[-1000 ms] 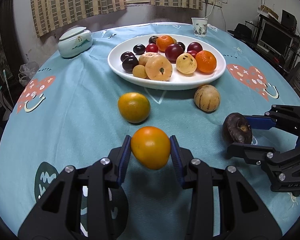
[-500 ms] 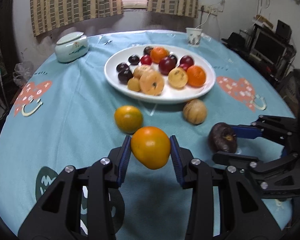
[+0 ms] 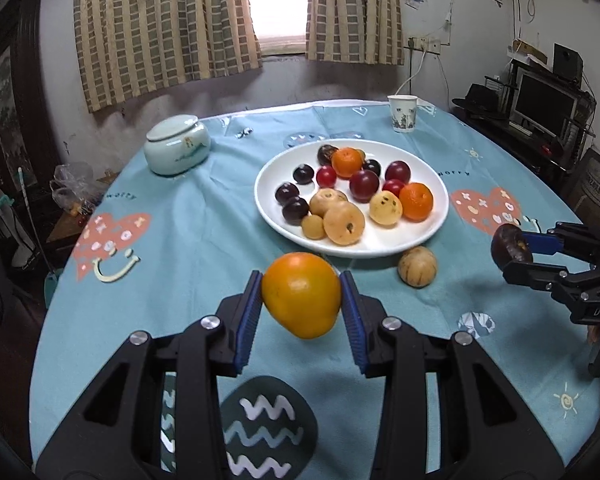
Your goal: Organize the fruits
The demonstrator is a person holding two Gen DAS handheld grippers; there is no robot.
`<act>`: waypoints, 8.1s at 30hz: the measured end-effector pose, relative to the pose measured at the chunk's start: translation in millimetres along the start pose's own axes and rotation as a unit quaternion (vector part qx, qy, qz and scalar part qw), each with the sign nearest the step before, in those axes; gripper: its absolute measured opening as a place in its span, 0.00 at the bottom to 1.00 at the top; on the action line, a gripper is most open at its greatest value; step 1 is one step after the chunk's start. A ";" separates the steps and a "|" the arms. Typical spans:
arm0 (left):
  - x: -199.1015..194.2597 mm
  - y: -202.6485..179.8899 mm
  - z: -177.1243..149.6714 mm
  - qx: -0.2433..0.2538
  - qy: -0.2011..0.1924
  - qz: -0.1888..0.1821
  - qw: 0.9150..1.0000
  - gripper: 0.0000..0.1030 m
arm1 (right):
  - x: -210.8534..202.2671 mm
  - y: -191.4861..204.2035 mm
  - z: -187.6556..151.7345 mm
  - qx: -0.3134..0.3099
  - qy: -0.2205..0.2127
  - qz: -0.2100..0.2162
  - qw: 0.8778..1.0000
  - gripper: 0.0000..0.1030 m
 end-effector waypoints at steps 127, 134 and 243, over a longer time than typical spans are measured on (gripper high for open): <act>156.4 -13.0 122.7 -0.039 0.136 -0.033 0.989 0.39 | 91.7 -18.1 102.6 -0.016 0.011 -0.141 0.990 0.67; 129.3 1.6 125.8 -0.050 0.109 -0.033 0.992 0.60 | 93.0 -18.3 96.3 -0.035 0.021 -0.133 0.990 0.67; 90.2 -31.9 95.1 0.034 0.040 0.010 0.999 0.41 | 45.8 -29.5 103.4 -0.011 0.018 -0.075 0.997 0.39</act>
Point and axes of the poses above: each gripper's, at about its wrist camera, not at the fingertips, and x roughly the way its jaws point, y to its left, z to its top, the point moved 1 cm from there along x, roughly the way its jaws point, and after that the axes turned 4 degrees about y, right-handed, at the moved point
